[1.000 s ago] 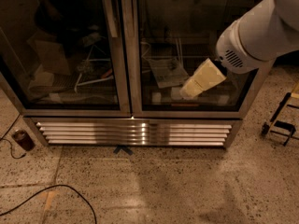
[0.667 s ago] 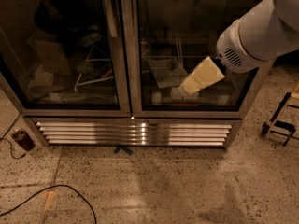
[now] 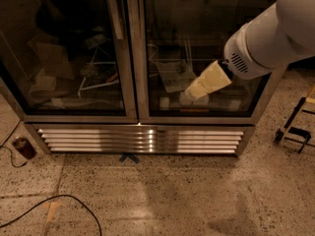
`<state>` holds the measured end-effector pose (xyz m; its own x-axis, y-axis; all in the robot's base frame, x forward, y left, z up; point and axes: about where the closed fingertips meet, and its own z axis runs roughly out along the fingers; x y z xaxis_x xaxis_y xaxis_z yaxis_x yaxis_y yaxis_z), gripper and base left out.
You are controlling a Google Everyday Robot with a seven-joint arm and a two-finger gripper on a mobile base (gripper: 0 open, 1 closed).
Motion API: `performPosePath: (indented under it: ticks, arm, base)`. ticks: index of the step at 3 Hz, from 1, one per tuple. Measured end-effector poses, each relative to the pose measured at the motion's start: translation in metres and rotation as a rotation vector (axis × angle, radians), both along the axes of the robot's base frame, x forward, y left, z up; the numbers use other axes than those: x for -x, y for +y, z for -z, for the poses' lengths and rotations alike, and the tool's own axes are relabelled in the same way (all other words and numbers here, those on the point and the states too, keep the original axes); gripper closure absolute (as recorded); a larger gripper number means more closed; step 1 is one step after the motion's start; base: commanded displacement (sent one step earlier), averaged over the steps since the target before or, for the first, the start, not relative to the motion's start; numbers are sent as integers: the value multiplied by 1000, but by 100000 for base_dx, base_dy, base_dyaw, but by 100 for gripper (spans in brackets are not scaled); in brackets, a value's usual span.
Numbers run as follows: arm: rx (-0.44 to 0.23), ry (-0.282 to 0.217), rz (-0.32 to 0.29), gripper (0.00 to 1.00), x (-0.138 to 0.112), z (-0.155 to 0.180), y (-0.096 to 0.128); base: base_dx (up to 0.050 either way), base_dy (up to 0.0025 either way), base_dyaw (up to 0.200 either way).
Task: Pick orange can from middle drawer and place on counter
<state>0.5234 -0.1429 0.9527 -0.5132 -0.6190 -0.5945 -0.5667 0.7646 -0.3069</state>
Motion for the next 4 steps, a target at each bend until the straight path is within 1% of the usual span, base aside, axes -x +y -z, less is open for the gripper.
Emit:
performPosePath:
  ticks: [1, 2, 3, 4]
  arm:
    - [-14, -62, 69, 0, -11, 1, 3]
    - [-14, -155, 125, 0, -23, 2, 8]
    - [-17, -242, 138, 0, -34, 11, 22]
    - [-33, -304, 157, 0, -51, 19, 25]
  base:
    - [0, 0, 0]
    - [0, 0, 0]
    - [0, 0, 0]
    - [0, 0, 0]
